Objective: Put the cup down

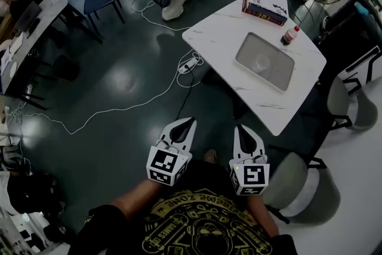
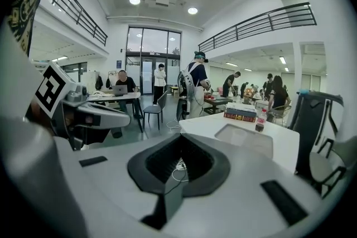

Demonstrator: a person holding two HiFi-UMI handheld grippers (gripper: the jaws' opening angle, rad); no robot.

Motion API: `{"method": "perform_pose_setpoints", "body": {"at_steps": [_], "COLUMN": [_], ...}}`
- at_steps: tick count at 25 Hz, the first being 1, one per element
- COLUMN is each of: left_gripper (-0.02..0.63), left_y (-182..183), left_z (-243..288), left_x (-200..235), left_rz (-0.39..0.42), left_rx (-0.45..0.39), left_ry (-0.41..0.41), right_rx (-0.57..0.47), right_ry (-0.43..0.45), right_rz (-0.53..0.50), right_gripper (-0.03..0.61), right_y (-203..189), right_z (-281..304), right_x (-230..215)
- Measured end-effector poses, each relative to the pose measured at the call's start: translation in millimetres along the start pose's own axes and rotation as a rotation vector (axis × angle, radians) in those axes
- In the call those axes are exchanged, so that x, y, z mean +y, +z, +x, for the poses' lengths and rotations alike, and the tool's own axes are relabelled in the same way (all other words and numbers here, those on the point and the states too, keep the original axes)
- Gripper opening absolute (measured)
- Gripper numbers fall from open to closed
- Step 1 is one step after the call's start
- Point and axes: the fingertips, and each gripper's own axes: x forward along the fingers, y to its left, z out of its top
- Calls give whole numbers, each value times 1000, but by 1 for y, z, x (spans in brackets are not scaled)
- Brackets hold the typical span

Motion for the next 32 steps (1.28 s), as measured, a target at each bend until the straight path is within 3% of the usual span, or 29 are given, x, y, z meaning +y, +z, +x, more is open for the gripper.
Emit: {"method": "perform_pose_setpoints", "body": {"at_steps": [24, 29, 32], "left_gripper": [11, 11, 11], "left_y": [18, 7, 9], "left_z": [11, 20, 26], "left_x": [6, -6, 0], "left_rz": [91, 56, 60], "left_rx": [-31, -2, 0], "left_ry": [-89, -119, -115], "right_rx": [-3, 53, 31], "right_ry": [-76, -101, -100], "right_rz": [5, 22, 37], "right_gripper": [6, 6, 6], "right_y": [5, -9, -6], "right_z": [8, -7, 6], "right_x": [5, -3, -6]}}
